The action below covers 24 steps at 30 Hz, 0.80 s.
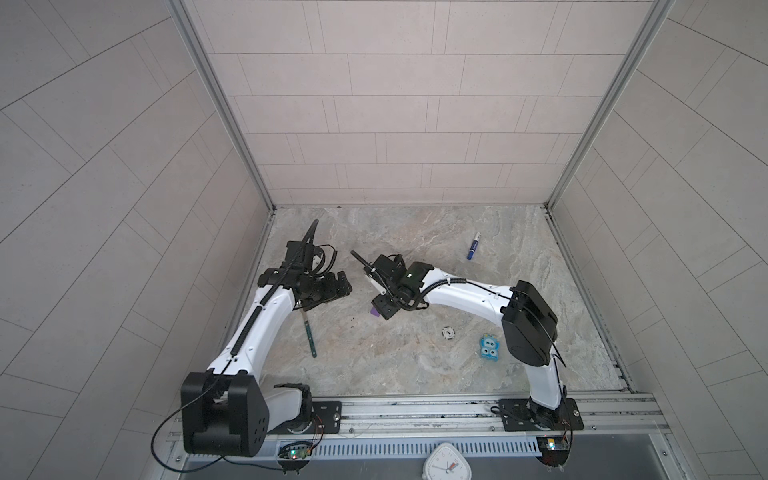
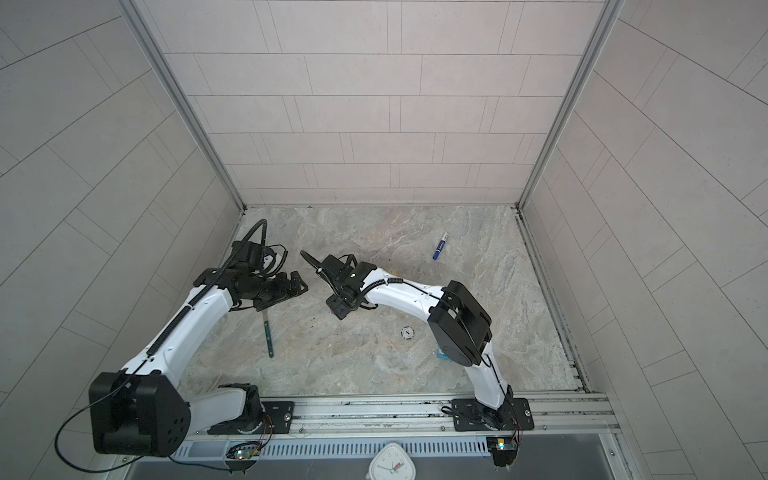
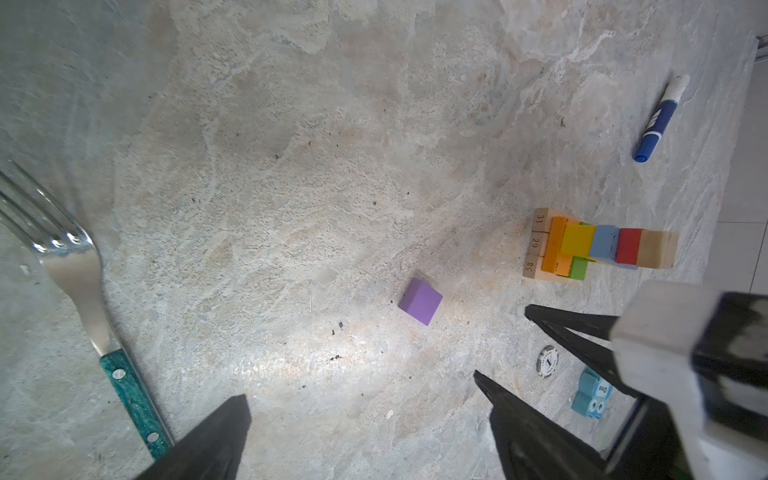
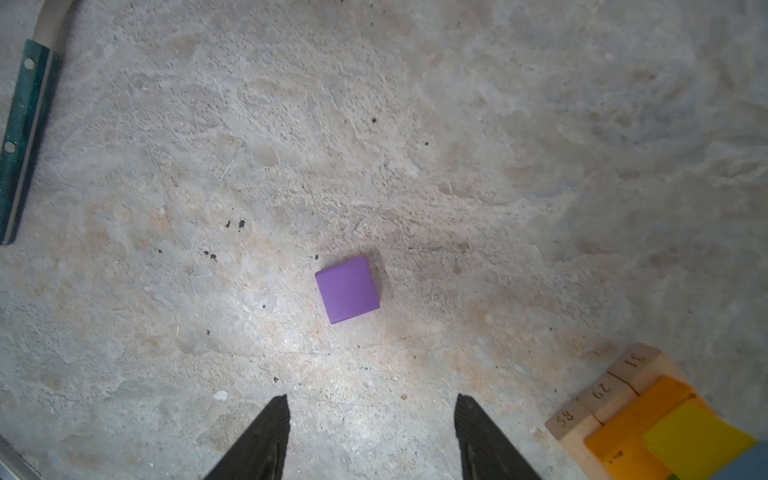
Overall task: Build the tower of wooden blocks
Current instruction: 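Move the right gripper over the purple cube and lower it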
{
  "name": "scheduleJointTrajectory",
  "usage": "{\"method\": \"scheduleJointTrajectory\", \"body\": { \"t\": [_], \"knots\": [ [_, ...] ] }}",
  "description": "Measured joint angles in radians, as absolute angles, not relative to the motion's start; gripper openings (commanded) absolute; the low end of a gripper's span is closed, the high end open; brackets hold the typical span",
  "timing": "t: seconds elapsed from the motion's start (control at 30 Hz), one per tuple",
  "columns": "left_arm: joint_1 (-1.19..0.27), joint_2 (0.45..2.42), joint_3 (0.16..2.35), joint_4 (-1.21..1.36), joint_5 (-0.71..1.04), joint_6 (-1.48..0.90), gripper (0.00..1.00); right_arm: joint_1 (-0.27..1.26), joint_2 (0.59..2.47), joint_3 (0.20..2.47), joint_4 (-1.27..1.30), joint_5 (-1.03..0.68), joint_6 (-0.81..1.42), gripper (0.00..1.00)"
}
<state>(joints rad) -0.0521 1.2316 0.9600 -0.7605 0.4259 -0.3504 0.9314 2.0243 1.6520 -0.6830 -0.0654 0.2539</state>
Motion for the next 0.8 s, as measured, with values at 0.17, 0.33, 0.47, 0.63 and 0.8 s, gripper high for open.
{"method": "scheduleJointTrajectory", "body": {
  "t": [0.17, 0.33, 0.47, 0.63, 0.8],
  "knots": [
    [-0.052, 1.223, 0.96, -0.76, 0.428, -0.35, 0.97, 0.931, 2.085, 1.7, -0.675, -0.094, 0.223, 0.64],
    [-0.052, 1.218, 0.959, -0.76, 0.432, -0.35, 0.97, 0.931, 2.128, 1.739, -0.673, -0.101, 0.194, 0.62],
    [-0.051, 1.217, 0.959, -0.76, 0.435, -0.35, 0.97, 0.931, 2.165, 1.772, -0.675, -0.101, 0.179, 0.59],
    [-0.048, 1.217, 0.959, -0.76, 0.441, -0.35, 0.97, 0.931, 2.212, 1.806, -0.678, -0.101, 0.166, 0.56],
    [-0.046, 1.217, 0.958, -0.759, 0.445, -0.35, 0.97, 0.931, 2.243, 1.813, -0.683, -0.104, 0.163, 0.54]
  ]
}}
